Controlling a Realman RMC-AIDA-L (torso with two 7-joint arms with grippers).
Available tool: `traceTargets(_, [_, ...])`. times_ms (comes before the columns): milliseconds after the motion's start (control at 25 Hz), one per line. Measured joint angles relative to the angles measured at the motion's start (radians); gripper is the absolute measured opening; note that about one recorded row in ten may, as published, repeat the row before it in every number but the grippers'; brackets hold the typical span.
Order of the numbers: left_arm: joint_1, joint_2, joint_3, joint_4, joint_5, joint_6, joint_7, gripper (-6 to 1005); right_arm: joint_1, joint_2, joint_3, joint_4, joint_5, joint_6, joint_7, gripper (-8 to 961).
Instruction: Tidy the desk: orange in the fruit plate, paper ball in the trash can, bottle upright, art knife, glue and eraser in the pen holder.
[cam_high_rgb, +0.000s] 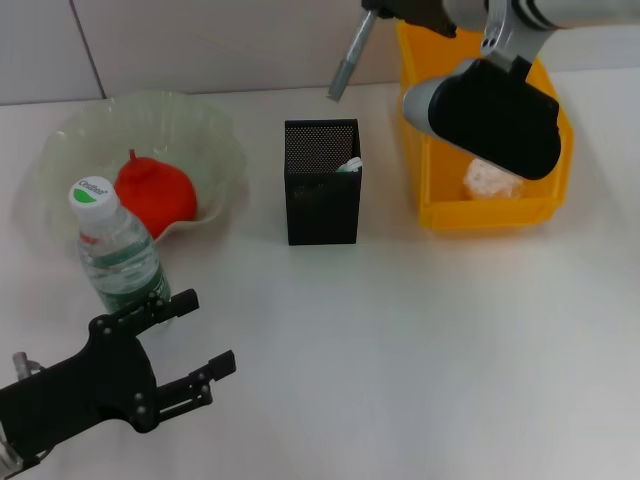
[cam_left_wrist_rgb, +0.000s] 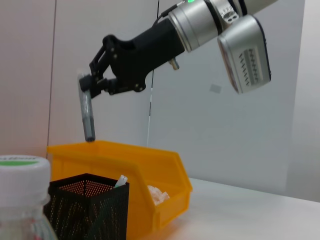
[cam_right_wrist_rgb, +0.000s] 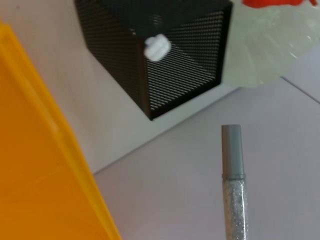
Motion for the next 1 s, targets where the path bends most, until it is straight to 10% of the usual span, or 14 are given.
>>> traceTargets(1000, [0.006, 0.000, -0.003, -0.034, 0.001, -0.011, 0.029, 802, 0.042, 0.000, -0.060, 0.179, 0.004, 0.121, -0.040, 121])
